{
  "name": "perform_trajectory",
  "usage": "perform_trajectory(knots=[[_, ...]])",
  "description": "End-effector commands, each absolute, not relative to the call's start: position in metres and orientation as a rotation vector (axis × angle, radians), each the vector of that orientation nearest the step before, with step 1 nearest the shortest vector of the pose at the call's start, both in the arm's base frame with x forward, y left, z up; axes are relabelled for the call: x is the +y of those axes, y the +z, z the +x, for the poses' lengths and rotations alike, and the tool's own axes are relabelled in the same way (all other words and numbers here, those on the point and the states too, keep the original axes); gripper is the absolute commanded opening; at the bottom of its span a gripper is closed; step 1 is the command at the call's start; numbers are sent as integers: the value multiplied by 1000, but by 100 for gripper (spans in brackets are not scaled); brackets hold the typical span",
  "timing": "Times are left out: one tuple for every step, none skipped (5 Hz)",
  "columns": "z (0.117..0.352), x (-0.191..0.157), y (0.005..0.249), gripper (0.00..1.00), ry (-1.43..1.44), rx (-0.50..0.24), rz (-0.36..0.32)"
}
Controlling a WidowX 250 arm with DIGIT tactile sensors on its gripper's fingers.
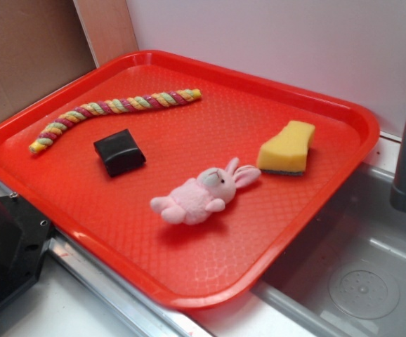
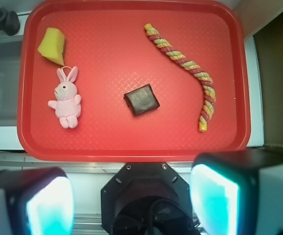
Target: Grab the multicolored rope.
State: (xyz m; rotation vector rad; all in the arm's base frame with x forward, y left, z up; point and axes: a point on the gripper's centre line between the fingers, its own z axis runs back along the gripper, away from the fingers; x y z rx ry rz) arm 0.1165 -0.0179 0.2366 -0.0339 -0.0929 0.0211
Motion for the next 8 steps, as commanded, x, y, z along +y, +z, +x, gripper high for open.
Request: perform_trajectory(knots=[[117,-18,237,100,21,-93,-34],[128,-3,229,100,10,-119,-45],[134,12,222,100,-6,-169,-37],[144,31,204,100,-55,-198,-9],[165,52,172,100,-206,-230,-57],[187,74,147,100,-209,-213,-22],[213,90,121,100,-287,-241,-42],[235,106,92,100,-274,-192,0]])
